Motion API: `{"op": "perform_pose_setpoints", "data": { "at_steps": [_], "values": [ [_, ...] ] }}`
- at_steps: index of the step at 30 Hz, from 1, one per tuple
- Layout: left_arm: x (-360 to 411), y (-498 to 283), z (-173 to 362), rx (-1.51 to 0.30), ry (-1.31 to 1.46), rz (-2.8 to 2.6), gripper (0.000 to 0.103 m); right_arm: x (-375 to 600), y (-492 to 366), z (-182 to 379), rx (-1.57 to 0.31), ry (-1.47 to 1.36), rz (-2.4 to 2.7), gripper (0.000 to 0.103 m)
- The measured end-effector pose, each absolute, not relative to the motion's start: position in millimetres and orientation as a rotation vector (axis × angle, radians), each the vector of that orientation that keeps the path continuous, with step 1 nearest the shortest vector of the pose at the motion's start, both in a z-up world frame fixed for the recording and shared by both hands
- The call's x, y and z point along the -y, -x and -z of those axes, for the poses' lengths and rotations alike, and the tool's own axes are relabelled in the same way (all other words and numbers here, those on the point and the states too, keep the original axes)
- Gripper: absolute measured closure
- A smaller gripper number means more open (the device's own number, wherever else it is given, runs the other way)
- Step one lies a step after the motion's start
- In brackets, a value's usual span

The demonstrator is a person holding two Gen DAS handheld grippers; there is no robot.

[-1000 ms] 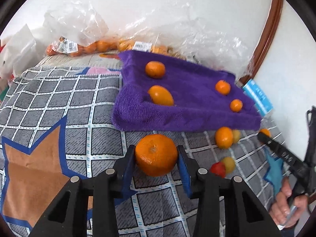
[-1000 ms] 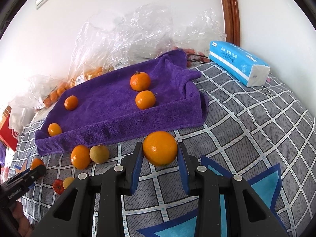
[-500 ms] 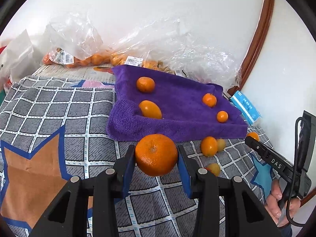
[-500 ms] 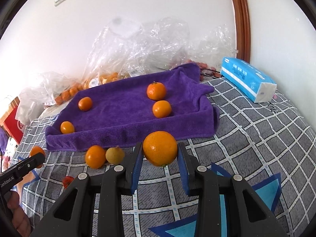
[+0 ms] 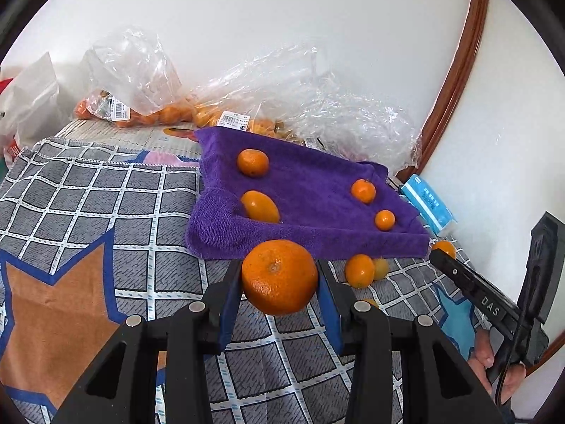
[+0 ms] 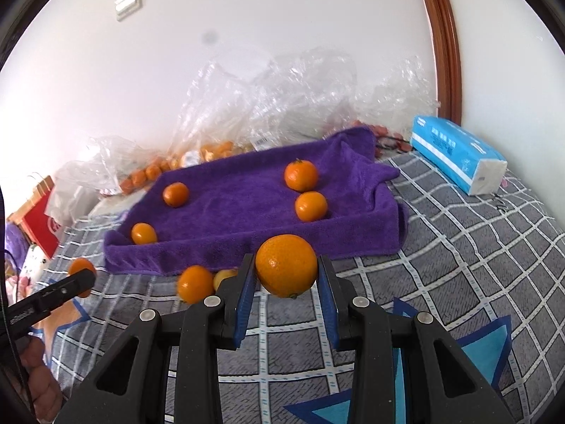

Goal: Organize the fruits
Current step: 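Lift both held fruits and carry them over the purple towel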

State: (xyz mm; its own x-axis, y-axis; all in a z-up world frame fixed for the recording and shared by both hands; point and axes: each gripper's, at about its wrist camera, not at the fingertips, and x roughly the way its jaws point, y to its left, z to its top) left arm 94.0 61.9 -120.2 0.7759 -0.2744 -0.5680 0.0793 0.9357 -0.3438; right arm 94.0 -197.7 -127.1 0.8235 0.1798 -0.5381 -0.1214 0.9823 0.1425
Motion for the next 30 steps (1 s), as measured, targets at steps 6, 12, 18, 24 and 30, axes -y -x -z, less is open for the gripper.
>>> {"op": "perform_pose_setpoints", "data": {
  "at_steps": [6, 12, 18, 24, 30],
  "values": [
    [-65, -93, 118, -0.638, 0.326, 0.192, 0.064, 188, -88, 124, -0.558, -0.074, -0.200, 0.069],
    [-65, -93, 117, -0.636, 0.329, 0.191, 0.064, 198, -91, 127, -0.594, -0.115, -0.154, 0.069],
    [-63, -91, 116, -0.629, 0.322, 0.201, 0.064, 198, -78, 123, -0.593, -0.090, -0.115, 0.069],
    [-62, -88, 114, -0.619, 0.315, 0.213, 0.064, 192, -67, 116, -0.612, -0.048, -0.117, 0.069],
    [-65, -87, 113, -0.616, 0.332, 0.217, 0.064, 186, -58, 111, -0.627, -0.036, -0.129, 0.069]
  ]
}}
